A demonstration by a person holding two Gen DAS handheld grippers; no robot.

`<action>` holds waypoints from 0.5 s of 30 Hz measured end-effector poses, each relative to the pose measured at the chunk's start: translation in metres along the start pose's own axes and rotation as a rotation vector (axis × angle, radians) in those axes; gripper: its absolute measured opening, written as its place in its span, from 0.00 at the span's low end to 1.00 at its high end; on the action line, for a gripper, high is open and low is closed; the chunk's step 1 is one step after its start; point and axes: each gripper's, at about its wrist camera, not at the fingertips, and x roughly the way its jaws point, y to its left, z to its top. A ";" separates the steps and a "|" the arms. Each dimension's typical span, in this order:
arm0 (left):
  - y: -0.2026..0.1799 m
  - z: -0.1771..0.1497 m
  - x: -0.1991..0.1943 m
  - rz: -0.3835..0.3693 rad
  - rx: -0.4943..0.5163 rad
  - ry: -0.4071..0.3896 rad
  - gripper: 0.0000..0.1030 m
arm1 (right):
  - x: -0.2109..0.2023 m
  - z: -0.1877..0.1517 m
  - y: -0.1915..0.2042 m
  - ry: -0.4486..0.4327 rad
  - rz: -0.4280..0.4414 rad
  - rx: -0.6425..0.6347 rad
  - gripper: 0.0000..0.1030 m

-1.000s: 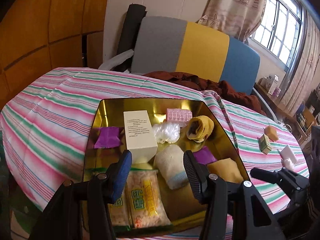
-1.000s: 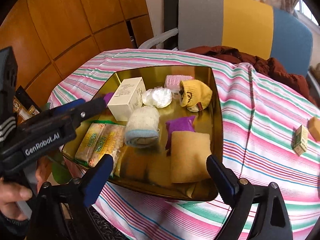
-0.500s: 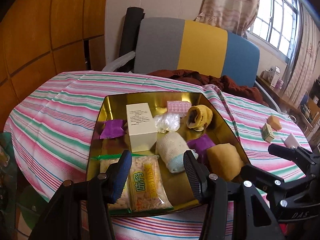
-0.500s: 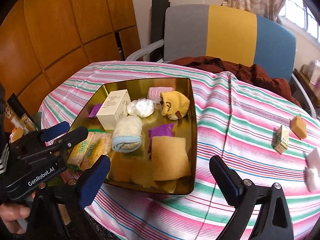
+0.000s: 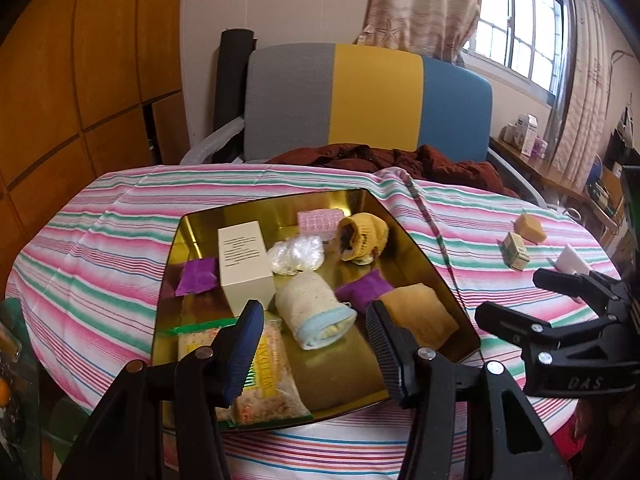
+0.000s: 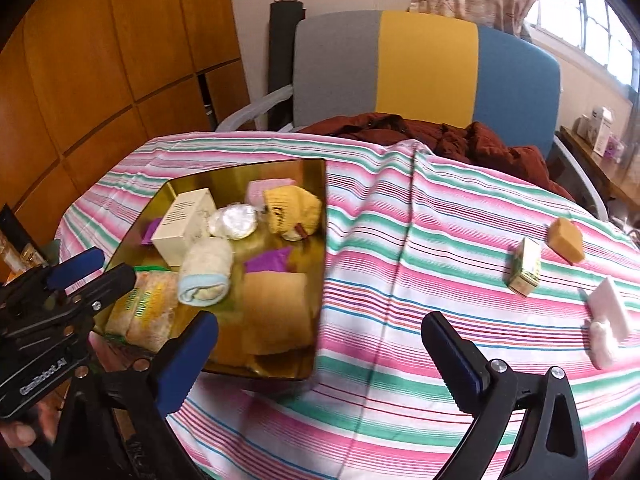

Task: Organize objects
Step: 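Withdraw both tools from the tray toward the remaining items on the cloth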

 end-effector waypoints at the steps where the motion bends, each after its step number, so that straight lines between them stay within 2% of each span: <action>1: -0.004 0.000 0.000 -0.005 0.012 0.001 0.53 | 0.001 0.000 -0.004 0.005 -0.017 0.001 1.00; 15: -0.062 0.007 0.008 -0.095 0.151 0.016 0.53 | -0.001 -0.001 -0.083 0.032 -0.157 0.119 1.00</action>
